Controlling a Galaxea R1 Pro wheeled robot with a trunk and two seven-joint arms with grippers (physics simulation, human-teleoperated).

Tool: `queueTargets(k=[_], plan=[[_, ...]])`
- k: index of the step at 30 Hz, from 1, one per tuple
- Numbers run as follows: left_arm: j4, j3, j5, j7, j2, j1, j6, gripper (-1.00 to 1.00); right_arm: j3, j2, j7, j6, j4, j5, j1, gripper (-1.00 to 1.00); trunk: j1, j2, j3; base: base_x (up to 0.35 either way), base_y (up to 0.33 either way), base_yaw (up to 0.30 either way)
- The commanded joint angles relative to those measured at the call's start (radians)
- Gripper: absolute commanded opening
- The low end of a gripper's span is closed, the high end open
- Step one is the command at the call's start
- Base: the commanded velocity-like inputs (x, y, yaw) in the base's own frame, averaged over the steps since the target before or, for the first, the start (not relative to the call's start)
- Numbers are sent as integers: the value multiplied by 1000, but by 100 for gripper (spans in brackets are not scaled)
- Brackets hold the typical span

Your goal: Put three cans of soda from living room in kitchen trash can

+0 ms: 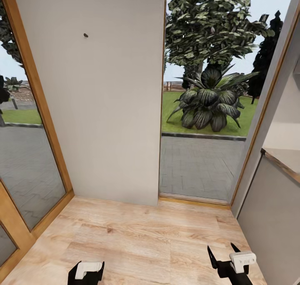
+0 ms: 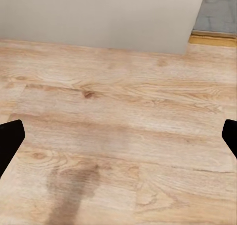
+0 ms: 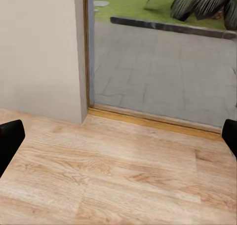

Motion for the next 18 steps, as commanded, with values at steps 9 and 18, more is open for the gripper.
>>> queueTargets(k=[9, 18], plan=[[7, 0, 0, 1, 0, 0, -1, 100, 0, 3, 0, 1, 17, 1, 0, 100, 0, 0, 0, 0, 0, 0], [10, 3, -8, 1, 0, 0, -1, 100, 3, 3, 0, 2, 31, 2, 0, 100, 0, 0, 0, 0, 0, 0]])
